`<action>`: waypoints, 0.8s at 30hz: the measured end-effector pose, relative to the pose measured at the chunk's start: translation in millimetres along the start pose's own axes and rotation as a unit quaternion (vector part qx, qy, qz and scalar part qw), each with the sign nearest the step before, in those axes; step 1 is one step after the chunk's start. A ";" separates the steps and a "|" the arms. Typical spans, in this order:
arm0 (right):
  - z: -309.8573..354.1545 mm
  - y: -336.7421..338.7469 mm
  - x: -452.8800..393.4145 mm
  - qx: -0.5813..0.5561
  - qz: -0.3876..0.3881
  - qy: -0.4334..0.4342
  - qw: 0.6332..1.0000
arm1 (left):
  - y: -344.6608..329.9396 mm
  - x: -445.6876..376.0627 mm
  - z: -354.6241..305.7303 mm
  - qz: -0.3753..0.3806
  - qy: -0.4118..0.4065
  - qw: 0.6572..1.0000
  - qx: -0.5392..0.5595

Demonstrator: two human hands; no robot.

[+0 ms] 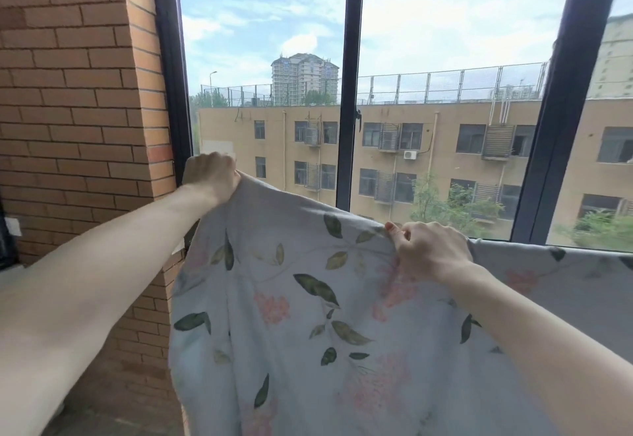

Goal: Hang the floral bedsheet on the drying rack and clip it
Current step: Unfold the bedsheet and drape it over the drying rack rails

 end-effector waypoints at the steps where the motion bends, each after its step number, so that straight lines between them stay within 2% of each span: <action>1: 0.5 -0.6 -2.1 0.007 0.001 0.002 1.000 | 0.3 -11.5 -2.9 -0.004 0.008 1.000 0.003; 5: 0.1 -5.2 -9.4 0.032 0.012 0.006 0.999 | -8.4 -49.2 -16.1 0.012 0.062 0.998 0.021; 9: -1.7 -4.8 -16.8 0.047 0.030 -0.006 0.998 | -46.9 -66.8 -34.0 0.101 0.125 0.983 0.093; 11: -4.6 -6.2 -19.1 0.050 0.037 -0.014 0.998 | -76.3 -64.9 -46.7 0.186 0.100 0.972 0.106; 14: -7.7 -4.8 -18.5 0.047 0.041 -0.022 0.998 | -98.7 -45.7 -62.5 0.313 0.018 0.943 0.113; 16: -9.8 -4.8 -17.1 0.044 0.041 -0.028 0.998 | -97.1 -33.2 -70.4 0.357 -0.018 0.922 0.150; 19: -12.5 -3.6 -15.8 0.041 0.034 -0.028 0.998 | -80.8 -26.4 -78.7 0.346 -0.031 0.893 0.286; 21: -12.4 -2.6 -14.6 0.041 0.031 -0.025 0.998 | -59.0 -17.4 -79.0 0.325 -0.022 0.860 0.394; 22: -12.0 -2.3 -14.1 0.042 0.027 -0.021 0.999 | -46.8 -9.6 -76.7 0.314 -0.028 0.848 0.426; 24: -10.8 -1.8 -12.2 0.034 0.018 -0.013 0.999 | -23.2 12.8 -68.2 0.295 -0.065 0.848 0.437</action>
Point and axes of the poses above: each hand's wrist, its own x-axis away from the middle knuckle, its own y-axis out of the back of the hand, z = x × y, the point moved 2 cm from there along -x, towards the middle knuckle, and after that the axes turned 5 degrees about -x, right-handed, at the moved point
